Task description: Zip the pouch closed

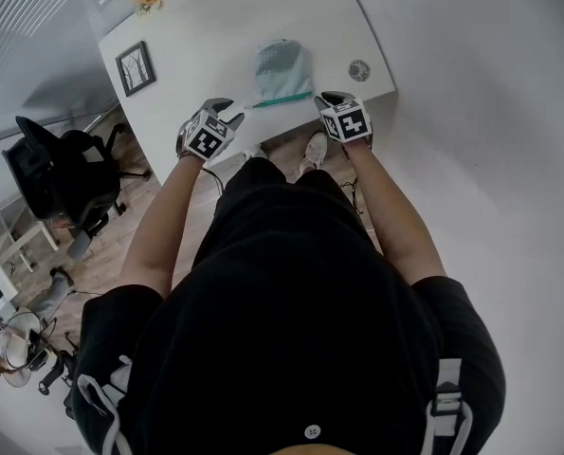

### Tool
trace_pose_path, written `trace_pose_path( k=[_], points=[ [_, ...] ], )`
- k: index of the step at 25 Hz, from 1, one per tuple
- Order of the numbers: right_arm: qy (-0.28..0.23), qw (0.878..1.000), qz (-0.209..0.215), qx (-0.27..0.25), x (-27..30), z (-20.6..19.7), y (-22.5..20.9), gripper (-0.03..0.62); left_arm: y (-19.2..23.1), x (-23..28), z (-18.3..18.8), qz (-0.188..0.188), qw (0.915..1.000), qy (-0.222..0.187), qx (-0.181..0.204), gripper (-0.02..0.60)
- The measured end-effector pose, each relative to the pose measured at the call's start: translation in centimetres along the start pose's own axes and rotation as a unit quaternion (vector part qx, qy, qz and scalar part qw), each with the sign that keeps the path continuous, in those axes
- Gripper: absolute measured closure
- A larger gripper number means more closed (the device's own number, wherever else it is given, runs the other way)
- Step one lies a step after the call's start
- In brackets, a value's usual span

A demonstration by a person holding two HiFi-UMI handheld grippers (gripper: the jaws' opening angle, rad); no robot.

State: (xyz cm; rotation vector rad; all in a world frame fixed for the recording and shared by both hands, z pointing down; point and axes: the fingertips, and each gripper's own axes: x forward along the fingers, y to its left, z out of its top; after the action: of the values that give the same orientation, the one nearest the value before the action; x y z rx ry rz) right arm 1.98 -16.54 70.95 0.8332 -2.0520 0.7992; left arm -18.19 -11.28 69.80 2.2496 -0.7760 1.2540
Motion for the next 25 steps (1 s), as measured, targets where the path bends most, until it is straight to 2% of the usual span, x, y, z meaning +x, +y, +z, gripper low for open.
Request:
trace_pose_path(
  k=[4,7,10,14,19,25],
  points=[
    [-0.071,0.997,0.029,-0.018,-2.9,3.3,1.7,0.5,0.1,-3.1,3.2,0.011,0.9963,-0.075,-0.04,0.416],
    [-0.127,0.99,0.054,-0.031,-5.5,6.1,3.3,0.497,-0.3,-5.5,6.1,0.009,0.9875,-0.145,-0.062,0.417],
    [-0.189,0.978,0.079,-0.047,-8.4,9.2,5.1,0.497,-0.8,-8.4,9.1,0.001,0.9721,-0.223,-0.072,0.425],
    [-0.278,0.952,0.106,-0.072,-12.6,13.0,7.3,0.493,-2.0,-12.6,13.3,-0.001,0.9447,-0.322,-0.06,0.425],
    [-0.342,0.923,0.129,-0.123,-17.2,16.0,10.1,0.493,-3.2,-16.6,17.1,0.011,0.9191,-0.391,-0.047,0.457],
    [-0.391,0.896,0.135,-0.165,-21.3,18.1,12.7,0.508,-4.3,-20.5,20.8,0.02,0.895,-0.445,-0.032,0.531]
  ],
)
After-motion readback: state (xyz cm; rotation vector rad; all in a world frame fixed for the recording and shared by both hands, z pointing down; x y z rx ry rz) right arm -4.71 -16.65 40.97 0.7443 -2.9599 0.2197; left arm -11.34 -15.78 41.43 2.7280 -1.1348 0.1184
